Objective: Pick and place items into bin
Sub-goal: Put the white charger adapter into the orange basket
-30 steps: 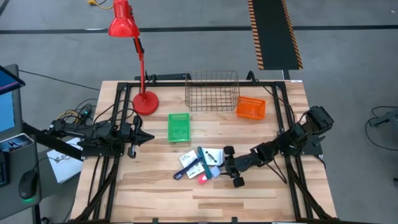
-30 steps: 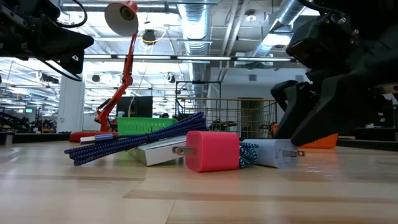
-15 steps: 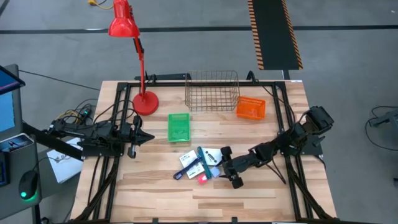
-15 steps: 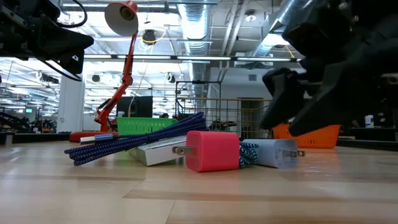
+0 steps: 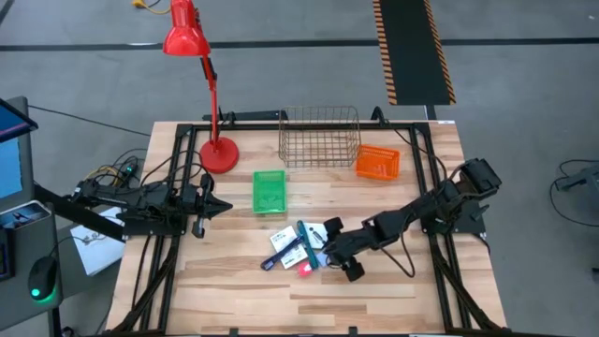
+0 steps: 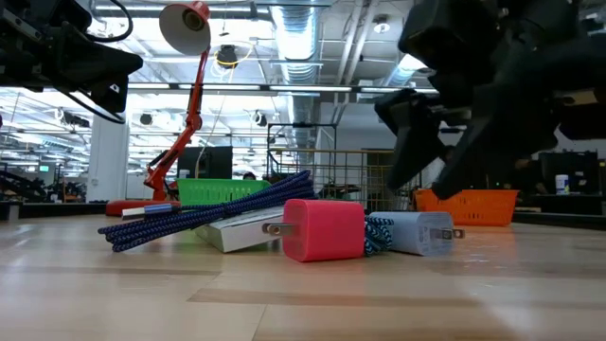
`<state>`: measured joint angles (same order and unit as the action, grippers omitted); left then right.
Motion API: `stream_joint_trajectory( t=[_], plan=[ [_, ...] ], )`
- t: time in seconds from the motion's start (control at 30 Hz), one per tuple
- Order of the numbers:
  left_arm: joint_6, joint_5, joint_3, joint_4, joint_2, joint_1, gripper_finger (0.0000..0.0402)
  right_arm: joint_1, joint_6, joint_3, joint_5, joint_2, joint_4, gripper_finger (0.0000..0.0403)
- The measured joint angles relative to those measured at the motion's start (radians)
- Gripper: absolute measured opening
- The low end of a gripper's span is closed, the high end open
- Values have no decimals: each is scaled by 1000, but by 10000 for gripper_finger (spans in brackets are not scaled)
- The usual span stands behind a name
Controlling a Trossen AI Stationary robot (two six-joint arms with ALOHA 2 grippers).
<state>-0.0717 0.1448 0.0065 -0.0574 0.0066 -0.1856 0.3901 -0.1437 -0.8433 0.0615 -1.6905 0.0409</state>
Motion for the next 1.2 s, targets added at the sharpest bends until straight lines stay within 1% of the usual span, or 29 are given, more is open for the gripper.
stream_joint_trajectory(
  t=[0.17, 0.33, 0.83, 1.2],
  plan=[
    [0, 0, 0, 0, 0, 0, 0, -8, -43, -24, -60, 0, 38, 240],
    [0, 0, 0, 0, 0, 0, 0, -7, -50, -25, -85, 0, 38, 240],
    [0, 0, 0, 0, 0, 0, 0, -19, -142, -25, -87, 0, 11, 240],
    [0, 0, 0, 0, 0, 0, 0, -40, -151, -25, -91, 0, 0, 240]
  ],
)
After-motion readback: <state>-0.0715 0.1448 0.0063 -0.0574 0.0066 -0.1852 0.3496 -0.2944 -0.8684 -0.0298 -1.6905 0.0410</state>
